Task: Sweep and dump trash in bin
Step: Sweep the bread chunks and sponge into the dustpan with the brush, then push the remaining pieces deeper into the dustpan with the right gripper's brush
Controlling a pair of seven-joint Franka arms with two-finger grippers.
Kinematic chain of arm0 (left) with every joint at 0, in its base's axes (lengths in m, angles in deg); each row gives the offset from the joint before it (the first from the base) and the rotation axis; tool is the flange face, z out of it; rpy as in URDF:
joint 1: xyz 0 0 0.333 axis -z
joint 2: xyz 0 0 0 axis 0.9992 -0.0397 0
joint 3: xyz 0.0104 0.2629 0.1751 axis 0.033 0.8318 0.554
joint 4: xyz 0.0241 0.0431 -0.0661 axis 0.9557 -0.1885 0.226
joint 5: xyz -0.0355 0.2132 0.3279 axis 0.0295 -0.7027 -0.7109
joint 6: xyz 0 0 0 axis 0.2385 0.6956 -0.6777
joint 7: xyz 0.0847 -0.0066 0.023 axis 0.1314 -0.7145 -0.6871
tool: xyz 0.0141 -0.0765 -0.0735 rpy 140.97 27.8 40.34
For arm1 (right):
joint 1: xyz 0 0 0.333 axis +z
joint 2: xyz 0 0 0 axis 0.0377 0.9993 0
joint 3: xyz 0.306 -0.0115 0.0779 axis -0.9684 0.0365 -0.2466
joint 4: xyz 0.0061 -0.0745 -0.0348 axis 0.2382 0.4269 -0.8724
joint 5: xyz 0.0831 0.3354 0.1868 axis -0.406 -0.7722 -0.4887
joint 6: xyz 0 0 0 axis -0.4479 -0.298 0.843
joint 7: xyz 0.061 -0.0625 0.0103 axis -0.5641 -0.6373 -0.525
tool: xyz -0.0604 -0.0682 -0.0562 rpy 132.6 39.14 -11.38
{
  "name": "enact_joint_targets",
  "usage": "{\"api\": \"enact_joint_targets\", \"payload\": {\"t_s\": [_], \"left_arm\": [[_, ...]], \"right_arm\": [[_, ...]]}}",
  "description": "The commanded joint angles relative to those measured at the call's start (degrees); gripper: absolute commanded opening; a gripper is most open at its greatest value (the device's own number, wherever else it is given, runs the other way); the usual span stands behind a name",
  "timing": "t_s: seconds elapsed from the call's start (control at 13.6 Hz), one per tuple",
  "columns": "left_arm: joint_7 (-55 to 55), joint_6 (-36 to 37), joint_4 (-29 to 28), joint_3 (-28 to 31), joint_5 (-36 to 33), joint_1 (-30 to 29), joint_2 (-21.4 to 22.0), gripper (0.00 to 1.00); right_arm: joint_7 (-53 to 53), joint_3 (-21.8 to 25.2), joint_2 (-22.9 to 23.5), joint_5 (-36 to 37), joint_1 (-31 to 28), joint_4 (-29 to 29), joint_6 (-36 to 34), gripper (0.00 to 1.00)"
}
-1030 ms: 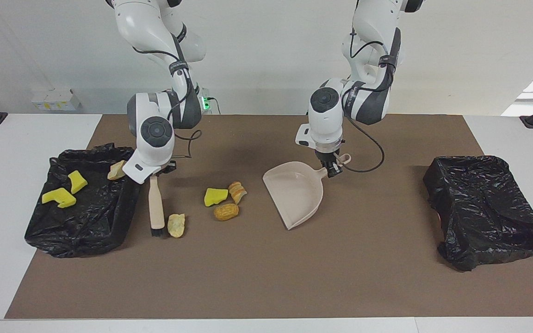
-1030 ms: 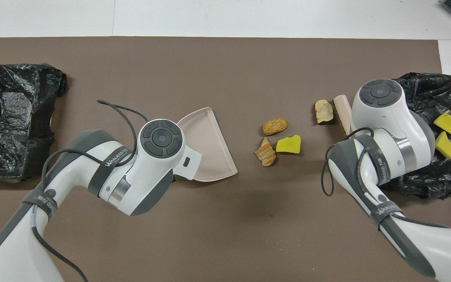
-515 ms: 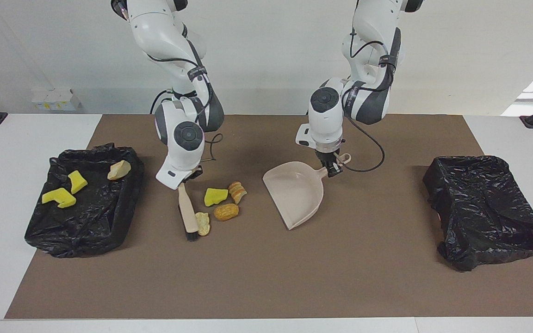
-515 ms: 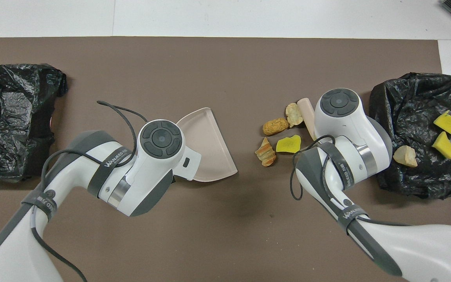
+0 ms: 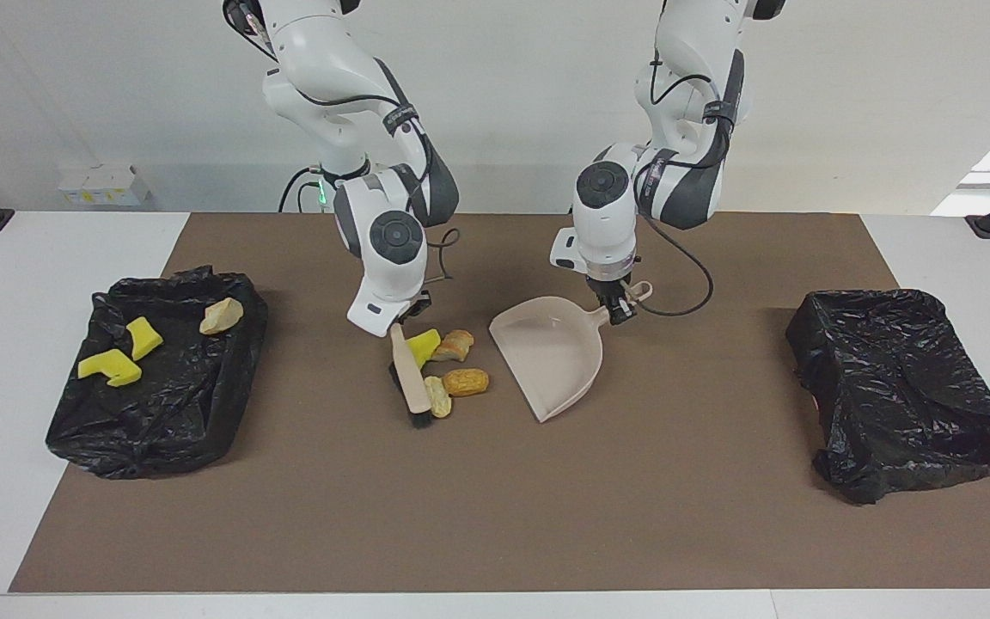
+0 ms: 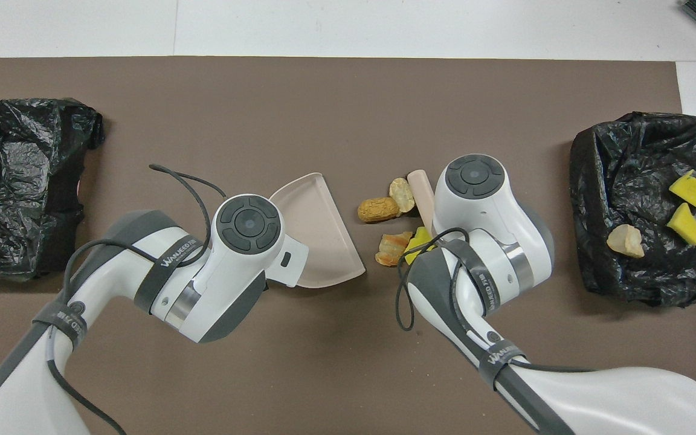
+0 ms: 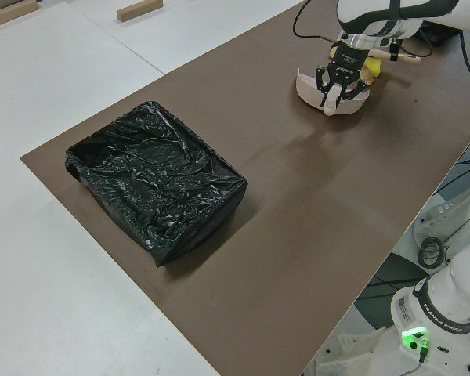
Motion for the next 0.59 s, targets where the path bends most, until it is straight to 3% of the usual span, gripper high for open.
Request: {"api": "enact_joint_targets", "payload": {"t_s": [0.0,0.29,0.52], "left_arm": [[-0.5,0.3,-4.2,0.5,0.3,1.9,3.6,0.00],[-0.6,1.1,-4.9,0.5,0.3,2.2,4.2,0.00],[-0.5,1.0,-4.9,0.5,0.3,2.2,4.2,0.00]], "right_arm": [[2.6,-0.1,-2.1,-6.1,3.5,2.5,2.8,0.00],[8.7,-0.2,-2.2,-14.3,9.1,4.9,10.1,0.00],[13.0,-0.2,-2.0,-18.1,11.5,3.8,11.0,0.00]]}}
